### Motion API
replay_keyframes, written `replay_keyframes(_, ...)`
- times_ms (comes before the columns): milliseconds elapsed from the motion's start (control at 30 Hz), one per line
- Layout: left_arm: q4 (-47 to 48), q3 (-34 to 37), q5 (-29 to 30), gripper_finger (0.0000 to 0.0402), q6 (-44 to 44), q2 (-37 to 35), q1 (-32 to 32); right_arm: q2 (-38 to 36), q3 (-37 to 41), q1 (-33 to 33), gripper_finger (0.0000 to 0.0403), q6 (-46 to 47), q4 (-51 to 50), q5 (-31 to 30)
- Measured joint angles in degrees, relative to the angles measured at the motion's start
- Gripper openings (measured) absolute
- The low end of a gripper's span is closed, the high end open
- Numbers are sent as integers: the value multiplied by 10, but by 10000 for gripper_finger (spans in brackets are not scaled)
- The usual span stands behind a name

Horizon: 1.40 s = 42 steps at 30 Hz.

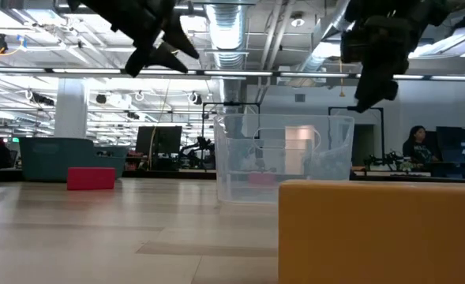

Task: Sort & place blocks by color
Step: Put the right orange block into the blue bin

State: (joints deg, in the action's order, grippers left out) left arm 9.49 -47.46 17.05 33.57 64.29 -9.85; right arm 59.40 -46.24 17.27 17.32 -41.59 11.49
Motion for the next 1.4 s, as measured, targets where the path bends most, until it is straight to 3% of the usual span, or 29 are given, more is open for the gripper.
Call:
replay_keyframes(133,-3,0,-1,187,-43,3,42,16,7,-69,221,81,39,-12)
replay_keyframes(267,-28,0,-3,187,-105,2,63,29,7,-164,221,185,99,-74)
replay_keyframes(433,-61,0,-85,187,-141,-8,91,73,7,-295,221,328,177,-165)
replay_keyframes(533,-44,0,-109,187,-138,-15,129,123,3,-374,217,414,198,-182)
replay_keyframes(700,12,0,-78,187,-131,-13,236,242,-61,-491,198,511,212,-189)
replay_keyframes(800,36,0,-11,187,-138,-7,299,323,-128,-544,184,530,205,-194)
replay_keyframes(933,45,-1,59,187,-140,3,355,434,-236,-580,174,528,182,-205)
replay_keyframes(1067,48,0,53,187,-112,8,387,529,-346,-585,185,504,142,-206)
replay_keyframes(1233,50,0,80,187,-95,16,427,613,-455,-577,233,456,104,-206)
replay_keyframes(1400,53,0,92,187,-74,24,446,647,-511,-565,288,440,31,-211)
